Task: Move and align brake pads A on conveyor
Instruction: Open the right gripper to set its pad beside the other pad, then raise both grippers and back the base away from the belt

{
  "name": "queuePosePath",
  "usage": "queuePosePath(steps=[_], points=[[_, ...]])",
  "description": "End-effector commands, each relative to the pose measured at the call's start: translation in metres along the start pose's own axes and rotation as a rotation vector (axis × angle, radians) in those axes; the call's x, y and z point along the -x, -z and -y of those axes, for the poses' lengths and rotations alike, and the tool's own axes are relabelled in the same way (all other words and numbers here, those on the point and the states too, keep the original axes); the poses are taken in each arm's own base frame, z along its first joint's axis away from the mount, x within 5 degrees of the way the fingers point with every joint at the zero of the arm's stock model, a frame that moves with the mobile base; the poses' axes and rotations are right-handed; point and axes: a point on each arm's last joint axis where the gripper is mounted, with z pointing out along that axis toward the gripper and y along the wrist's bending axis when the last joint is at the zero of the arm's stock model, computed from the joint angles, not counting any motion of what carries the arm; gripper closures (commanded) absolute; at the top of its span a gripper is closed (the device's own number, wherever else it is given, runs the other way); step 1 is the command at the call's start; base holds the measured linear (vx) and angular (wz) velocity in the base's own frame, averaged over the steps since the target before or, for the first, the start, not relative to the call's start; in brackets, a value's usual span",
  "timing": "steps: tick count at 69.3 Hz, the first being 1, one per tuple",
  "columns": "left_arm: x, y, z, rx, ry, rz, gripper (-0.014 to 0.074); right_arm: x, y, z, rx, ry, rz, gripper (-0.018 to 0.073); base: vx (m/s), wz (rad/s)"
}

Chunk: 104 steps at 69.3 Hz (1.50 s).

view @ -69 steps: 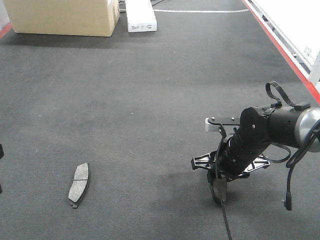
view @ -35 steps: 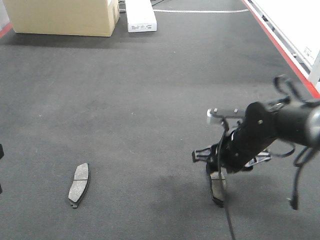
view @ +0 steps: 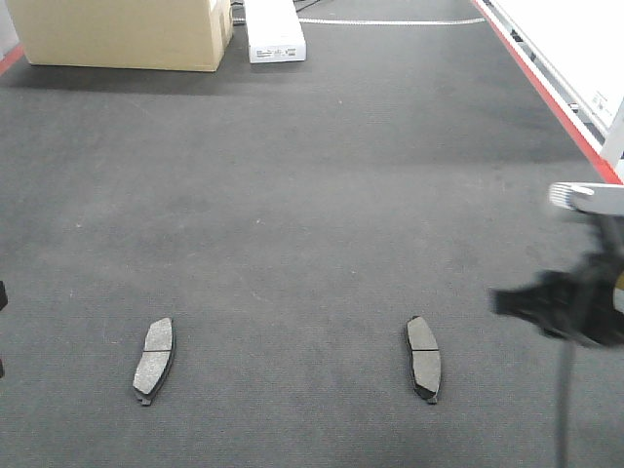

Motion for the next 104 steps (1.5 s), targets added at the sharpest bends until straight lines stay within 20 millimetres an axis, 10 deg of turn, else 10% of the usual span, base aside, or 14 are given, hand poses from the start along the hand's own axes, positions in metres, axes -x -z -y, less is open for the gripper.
queuePosePath(steps=[1,13,30,104], points=[[0.011,0.003,0.004,-0.034,-0.009,0.074,0.0603,-0.003,0.024,0.007,0.011,0.001,0.123,0.0401,0.00,0.00],[0.011,0.003,0.004,-0.034,-0.009,0.074,0.0603,-0.030,0.045,0.017,0.027,0.001,0.206,0.0576,0.00,0.00],[0.011,0.003,0.004,-0.034,-0.009,0.074,0.0603,-0.053,0.069,0.026,0.055,0.022,0.383,0.0569,0.00,0.00],[0.011,0.003,0.004,-0.034,-0.009,0.074,0.0603,-0.056,0.078,0.028,0.060,0.009,0.417,0.0569,0.00,0.00]])
